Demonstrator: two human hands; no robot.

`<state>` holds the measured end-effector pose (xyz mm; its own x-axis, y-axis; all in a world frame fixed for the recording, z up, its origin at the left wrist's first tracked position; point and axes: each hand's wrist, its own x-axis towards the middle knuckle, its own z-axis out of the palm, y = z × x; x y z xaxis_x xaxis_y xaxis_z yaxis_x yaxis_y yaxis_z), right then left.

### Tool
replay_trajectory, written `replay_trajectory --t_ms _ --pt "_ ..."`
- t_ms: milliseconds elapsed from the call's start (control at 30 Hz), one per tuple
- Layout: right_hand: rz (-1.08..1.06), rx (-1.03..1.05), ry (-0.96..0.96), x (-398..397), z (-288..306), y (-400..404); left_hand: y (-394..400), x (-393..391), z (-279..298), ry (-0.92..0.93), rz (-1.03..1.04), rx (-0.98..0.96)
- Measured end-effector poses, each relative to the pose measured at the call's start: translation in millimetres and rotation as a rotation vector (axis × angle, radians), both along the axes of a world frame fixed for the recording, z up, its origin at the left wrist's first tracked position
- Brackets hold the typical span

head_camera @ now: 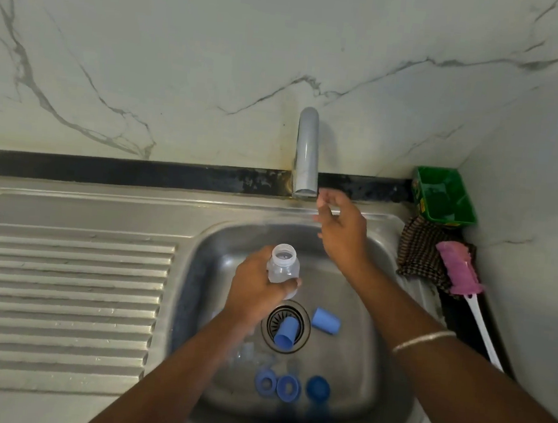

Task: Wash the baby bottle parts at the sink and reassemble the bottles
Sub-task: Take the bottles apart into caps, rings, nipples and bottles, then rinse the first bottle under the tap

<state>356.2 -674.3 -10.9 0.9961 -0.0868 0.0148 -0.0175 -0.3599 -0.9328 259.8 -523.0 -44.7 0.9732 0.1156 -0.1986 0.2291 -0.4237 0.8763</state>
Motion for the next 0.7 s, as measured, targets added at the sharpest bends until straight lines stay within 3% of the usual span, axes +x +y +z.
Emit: replay_trajectory --t_ms 100,267,433,700 --pt "0.136 0.021 -0.02 32.6 12.0 8.9 0.0 6.9 5.3 -0.016 0.016 -0.002" --pt "0.234 -0.305 -0.09 50.7 19.3 20.0 -1.2 12.3 8.2 0.016 0.025 -0.014" --pt "0.248 -0.378 -0.114 53.5 22.7 19.3 -7.1 13.6 13.3 0.005 0.034 -0.008" --pt "0.257 -0.455 0.071 50.9 42.0 23.2 -14.3 16.7 23.6 -0.007 0.047 -0.007"
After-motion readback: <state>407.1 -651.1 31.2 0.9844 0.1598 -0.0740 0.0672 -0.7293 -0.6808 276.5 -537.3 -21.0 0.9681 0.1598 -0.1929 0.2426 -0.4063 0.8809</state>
